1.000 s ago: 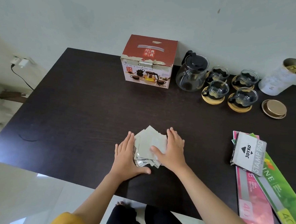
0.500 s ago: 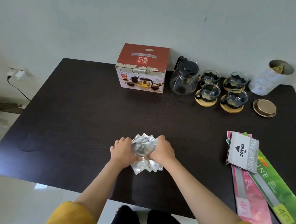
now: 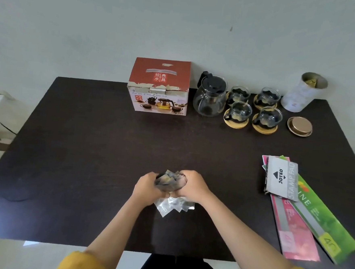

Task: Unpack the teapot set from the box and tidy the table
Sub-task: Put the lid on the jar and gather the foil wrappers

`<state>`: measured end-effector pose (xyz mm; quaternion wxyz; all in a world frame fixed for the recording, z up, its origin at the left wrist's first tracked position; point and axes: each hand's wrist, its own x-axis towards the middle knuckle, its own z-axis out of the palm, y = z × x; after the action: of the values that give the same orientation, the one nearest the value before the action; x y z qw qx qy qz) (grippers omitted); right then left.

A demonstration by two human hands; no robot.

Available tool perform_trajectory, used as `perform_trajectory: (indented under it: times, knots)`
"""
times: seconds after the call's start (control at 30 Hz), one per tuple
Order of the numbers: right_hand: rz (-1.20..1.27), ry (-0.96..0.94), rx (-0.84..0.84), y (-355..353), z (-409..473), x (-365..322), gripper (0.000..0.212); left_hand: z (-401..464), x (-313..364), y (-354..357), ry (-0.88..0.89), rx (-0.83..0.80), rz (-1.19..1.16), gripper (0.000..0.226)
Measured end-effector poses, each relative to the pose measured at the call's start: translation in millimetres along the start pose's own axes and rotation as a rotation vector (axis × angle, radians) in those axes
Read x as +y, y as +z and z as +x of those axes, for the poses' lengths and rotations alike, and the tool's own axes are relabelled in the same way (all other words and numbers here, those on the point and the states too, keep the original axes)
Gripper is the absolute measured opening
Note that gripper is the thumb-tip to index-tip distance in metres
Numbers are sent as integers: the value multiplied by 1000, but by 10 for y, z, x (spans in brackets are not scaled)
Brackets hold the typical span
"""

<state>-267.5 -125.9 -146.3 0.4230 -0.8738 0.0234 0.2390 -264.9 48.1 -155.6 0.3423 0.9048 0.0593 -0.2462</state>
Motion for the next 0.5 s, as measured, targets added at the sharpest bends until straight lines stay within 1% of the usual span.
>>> perform_trajectory:
  times: [0.03, 0.07, 0.17, 0.23, 0.3, 0.37, 0.43, 0.5]
  knots:
    - [1, 10, 6, -9, -4, 6, 30, 10, 18, -8, 30, -12, -2, 38]
    - [-6, 17, 11, -21, -13, 5, 32, 18, 28, -16, 59, -32, 1, 38]
    - [4, 45, 8, -114, -73, -10, 43, 57, 8, -69, 86, -99, -7, 51]
    - [81, 72, 4, -225, -122, -12, 42, 97, -13, -137, 96, -122, -67, 43]
    - [285, 132, 12, -346, -171, 25, 43, 107, 10, -216, 90, -166, -201, 37]
    - [556, 180, 47, -387, -206, 93, 37, 89, 72, -273, 54, -233, -345, 35]
    - [772, 212, 103, -334, -227, 147, 30, 83, 142, -281, 19, -291, -437, 35]
    - [922, 238, 178, -252, -220, 183, 25, 96, 243, -240, 0, -353, -480, 33]
